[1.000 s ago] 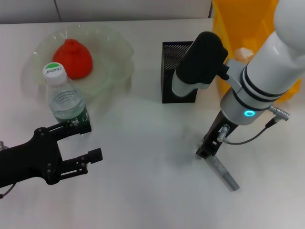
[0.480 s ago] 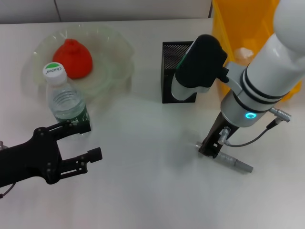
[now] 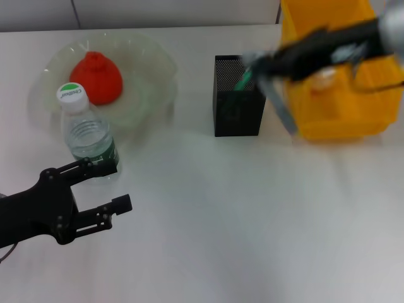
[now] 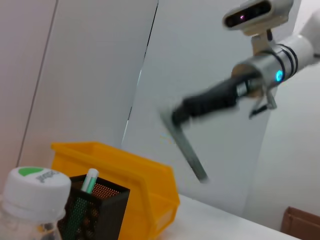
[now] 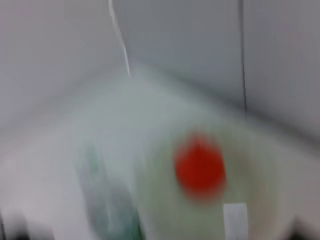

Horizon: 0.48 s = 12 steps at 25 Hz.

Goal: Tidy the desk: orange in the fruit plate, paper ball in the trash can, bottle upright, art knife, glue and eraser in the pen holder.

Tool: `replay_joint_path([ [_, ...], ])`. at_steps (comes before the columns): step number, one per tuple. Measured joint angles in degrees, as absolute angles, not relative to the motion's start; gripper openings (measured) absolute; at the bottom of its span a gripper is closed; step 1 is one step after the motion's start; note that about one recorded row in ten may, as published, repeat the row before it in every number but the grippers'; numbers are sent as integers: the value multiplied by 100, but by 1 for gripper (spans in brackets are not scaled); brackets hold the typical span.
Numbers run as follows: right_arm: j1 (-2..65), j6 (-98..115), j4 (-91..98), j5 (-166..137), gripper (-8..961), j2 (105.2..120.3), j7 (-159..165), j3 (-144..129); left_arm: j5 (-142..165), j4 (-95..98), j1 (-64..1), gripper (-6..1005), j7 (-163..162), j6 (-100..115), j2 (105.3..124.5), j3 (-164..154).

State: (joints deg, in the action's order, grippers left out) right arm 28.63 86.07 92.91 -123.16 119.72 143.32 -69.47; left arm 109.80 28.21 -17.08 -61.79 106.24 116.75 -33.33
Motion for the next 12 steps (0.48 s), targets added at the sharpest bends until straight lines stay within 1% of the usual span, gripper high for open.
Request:
replay_joint_path([
  [1, 2642, 8230, 8796, -11252, 139, 11949, 13657, -6473, 10980, 2821, -1701, 769, -6179, 10639, 11677, -3319],
  [2, 2642, 8230, 8796, -11252, 138, 11949, 13657, -6473, 10978, 2821, -1700, 769, -6178, 10645, 11684, -3316],
  [3, 2576, 8060, 8446, -10829, 138, 11944, 13258, -6389, 10978, 2821, -1700, 769, -6178, 10645, 11684, -3316],
  [4, 2517, 7706, 7405, -9774, 137, 11938, 12142, -6310, 10981, 2821, -1697, 769, -6172, 10649, 11703, -3314],
  [5, 2517, 7706, 7405, -9774, 136, 11938, 12142, -6310, 10981, 2821, -1697, 769, -6172, 10649, 11703, -3314],
  [6, 2592, 7518, 6353, -8912, 136, 11938, 10990, -6268, 10989, 2821, -1717, 769, -6173, 10651, 11712, -3330],
  [7, 2592, 7518, 6353, -8912, 135, 11938, 10990, -6268, 10989, 2821, -1717, 769, -6173, 10651, 11712, -3330],
  [8, 2649, 7464, 5866, -8526, 135, 11938, 10427, -6232, 10989, 2821, -1717, 769, -6173, 10651, 11712, -3330],
  [9, 2803, 7368, 4877, -7737, 134, 11936, 9211, -6167, 11000, 2821, -1738, 769, -6176, 10654, 11714, -3348],
  [10, 2803, 7368, 4877, -7737, 133, 11936, 9211, -6167, 11000, 2821, -1738, 769, -6176, 10654, 11714, -3348],
  [11, 2982, 7239, 4105, -7264, 133, 11935, 8343, -6146, 11008, 2821, -1747, 769, -6178, 10666, 11721, -3358],
  [12, 2982, 7239, 4105, -7264, 132, 11935, 8343, -6146, 11008, 2822, -1747, 769, -6178, 10673, 11721, -3358],
])
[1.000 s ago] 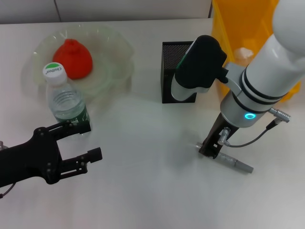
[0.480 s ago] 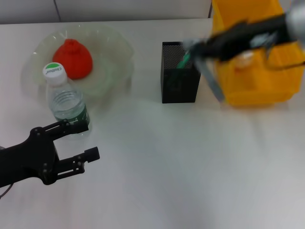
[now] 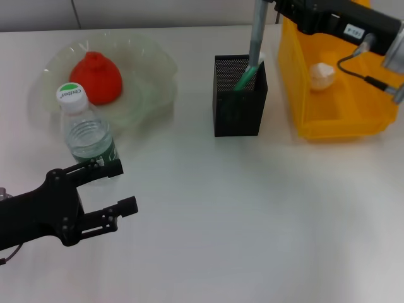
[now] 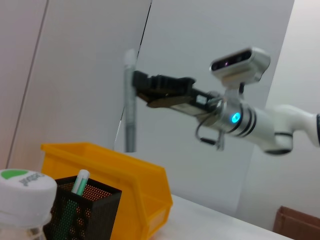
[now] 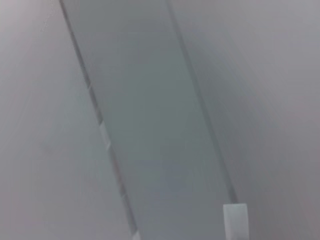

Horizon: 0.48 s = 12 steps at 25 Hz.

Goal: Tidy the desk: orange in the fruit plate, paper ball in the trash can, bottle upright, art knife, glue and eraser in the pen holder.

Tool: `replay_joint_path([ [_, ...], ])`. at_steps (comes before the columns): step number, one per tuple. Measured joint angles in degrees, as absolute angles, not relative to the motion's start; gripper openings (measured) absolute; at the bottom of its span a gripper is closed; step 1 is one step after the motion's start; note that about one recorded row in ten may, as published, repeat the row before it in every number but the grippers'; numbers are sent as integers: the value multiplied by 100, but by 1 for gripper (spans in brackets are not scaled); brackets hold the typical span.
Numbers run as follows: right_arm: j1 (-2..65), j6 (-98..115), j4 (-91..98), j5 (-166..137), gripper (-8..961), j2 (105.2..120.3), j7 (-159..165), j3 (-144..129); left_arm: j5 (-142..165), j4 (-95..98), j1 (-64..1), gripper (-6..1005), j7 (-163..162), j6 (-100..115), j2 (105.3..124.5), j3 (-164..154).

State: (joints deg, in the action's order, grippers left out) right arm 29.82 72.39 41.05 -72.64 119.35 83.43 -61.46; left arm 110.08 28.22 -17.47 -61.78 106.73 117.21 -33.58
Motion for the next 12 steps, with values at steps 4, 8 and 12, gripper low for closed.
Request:
replay_joint_path([
  [4, 3344, 6779, 3166, -7088, 131, 11945, 7505, -6168, 11006, 2821, -1749, 769, -6179, 10704, 11724, -3334],
  [8, 3582, 6355, 2718, -7119, 153, 11938, 7444, -6282, 11003, 2822, -1741, 769, -6179, 10705, 11725, -3336],
  [12, 3291, 6802, 3225, -7265, 236, 11818, 7907, -6462, 10926, 2821, -1695, 769, -6164, 10881, 11702, -3201],
])
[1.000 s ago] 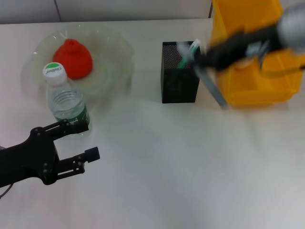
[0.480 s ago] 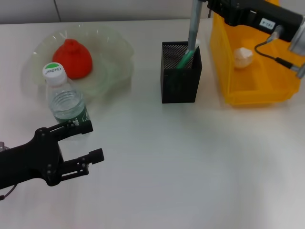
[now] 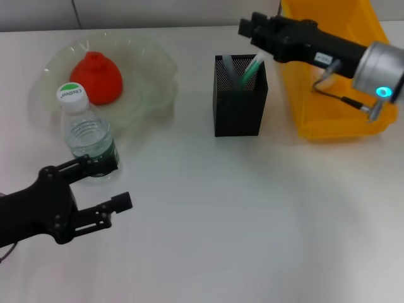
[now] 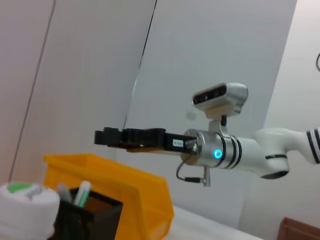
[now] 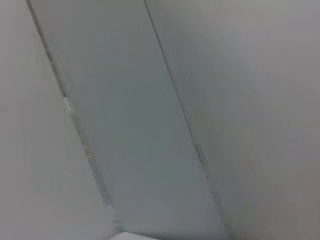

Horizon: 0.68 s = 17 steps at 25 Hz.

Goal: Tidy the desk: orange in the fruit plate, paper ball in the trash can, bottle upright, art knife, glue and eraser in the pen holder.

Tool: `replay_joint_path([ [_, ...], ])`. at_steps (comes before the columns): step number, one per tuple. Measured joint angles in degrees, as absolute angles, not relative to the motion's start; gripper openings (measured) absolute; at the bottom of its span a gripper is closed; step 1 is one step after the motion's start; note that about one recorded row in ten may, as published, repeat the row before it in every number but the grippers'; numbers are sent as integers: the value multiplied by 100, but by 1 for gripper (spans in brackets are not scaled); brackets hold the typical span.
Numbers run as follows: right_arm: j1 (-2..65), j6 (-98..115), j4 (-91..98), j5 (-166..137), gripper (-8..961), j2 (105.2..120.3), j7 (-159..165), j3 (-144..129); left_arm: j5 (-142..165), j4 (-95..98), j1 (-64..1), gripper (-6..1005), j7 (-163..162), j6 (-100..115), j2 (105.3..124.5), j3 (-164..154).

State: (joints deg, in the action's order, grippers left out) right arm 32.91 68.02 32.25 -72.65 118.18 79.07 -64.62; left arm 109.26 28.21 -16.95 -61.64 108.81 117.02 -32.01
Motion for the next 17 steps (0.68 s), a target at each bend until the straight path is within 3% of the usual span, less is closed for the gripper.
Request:
replay_joint_path([
  [2, 3058, 7343, 3630, -7481, 282, 11671, 8296, -6445, 10912, 2822, -1699, 769, -6175, 10983, 11662, -3175],
  [3, 3058, 7343, 3630, -7481, 307, 11671, 8296, -6445, 10912, 2822, -1699, 769, -6175, 10983, 11662, -3175],
  [4, 2958, 7689, 3803, -7607, 332, 11586, 8455, -6432, 10911, 2821, -1707, 769, -6195, 11016, 11642, -3170],
  [5, 2748, 8633, 4093, -7949, 357, 11364, 8655, -6384, 10936, 2823, -1748, 769, -6303, 11111, 11540, -3222],
  [6, 2748, 8633, 4093, -7949, 381, 11364, 8655, -6384, 10936, 2823, -1748, 769, -6303, 11111, 11540, -3222],
  [9, 2515, 10160, 4181, -8518, 456, 11118, 8572, -6214, 10964, 2825, -1825, 769, -6502, 11257, 11370, -3330],
  [13, 2201, 11543, 3927, -9338, 613, 11179, 7877, -5842, 11014, 2905, -1899, 769, -6723, 11446, 11218, -3535],
  [15, 1913, 11725, 3846, -9478, 701, 11354, 7243, -5796, 11018, 2993, -1932, 769, -6826, 11475, 11183, -3743],
  [17, 1868, 11718, 3826, -9488, 701, 11386, 7195, -5795, 11017, 3013, -1939, 769, -6838, 11486, 11177, -3808],
])
